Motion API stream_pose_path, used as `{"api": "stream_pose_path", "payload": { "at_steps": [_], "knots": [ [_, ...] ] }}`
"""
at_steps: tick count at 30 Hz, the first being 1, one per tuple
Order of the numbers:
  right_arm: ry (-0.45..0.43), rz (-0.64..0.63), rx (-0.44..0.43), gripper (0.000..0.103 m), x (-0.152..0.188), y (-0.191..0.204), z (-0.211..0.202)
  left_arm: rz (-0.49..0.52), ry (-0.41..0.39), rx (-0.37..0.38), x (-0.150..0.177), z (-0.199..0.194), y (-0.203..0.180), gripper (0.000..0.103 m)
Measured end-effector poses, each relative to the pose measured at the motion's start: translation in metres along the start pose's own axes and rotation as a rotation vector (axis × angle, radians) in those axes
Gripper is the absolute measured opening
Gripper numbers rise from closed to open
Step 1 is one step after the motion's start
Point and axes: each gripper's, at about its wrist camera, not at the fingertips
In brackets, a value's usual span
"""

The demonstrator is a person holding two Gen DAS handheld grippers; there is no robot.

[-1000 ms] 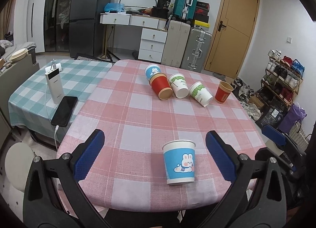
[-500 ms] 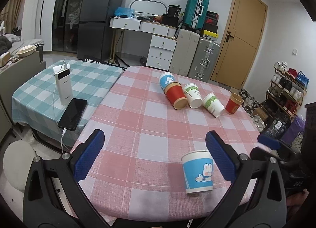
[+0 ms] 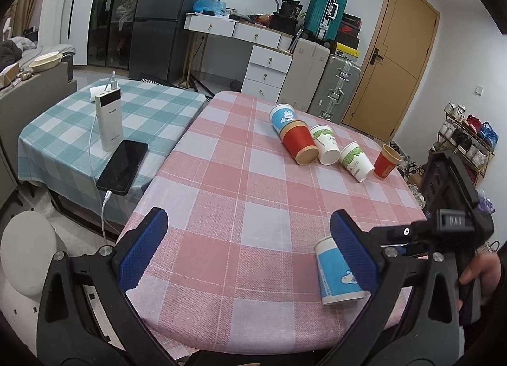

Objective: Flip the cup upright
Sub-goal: 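Move the right tool to the blue cup and grip its body, then rotate the held blue cup rim-up with the right tool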

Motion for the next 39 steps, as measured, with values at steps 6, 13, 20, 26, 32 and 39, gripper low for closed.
{"api": "stream_pose_path", "payload": {
  "at_steps": [6,13,20,26,32,39],
  "knots": [
    [0.115,0.028,0.052,0.103,-0.014,-0.005,0.021,-0.011,0.055,0.013,0.005,0.017,0.008,0.102],
    [0.173,0.055,0.070,0.103,-0.025,-0.009,0.037,-0.006,0.100,0.033,0.009,0.035,0.007,0.102],
    [0.190,0.034,0.080,0.065,-0.023,-0.007,0.040,0.007,0.142,0.046,0.011,0.049,0.002,0.102],
    [0.115,-0.028,0.069,0.059,-0.019,-0.002,0.024,0.025,0.147,0.047,0.013,0.051,-0.003,0.102],
    [-0.061,-0.090,0.065,0.059,-0.010,-0.005,-0.016,0.033,0.151,0.038,0.012,0.050,-0.008,0.102],
    [-0.299,-0.278,0.276,0.059,0.006,-0.003,-0.047,0.063,0.157,0.042,0.009,0.055,-0.031,0.102]
  ]
}}
Point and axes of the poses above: each gripper's, at about its wrist camera, not at the fingertips, and z roughly the way its jaws point, y to its left, x to its underside, and after that the axes turned 7 degrees about -x, right-handed
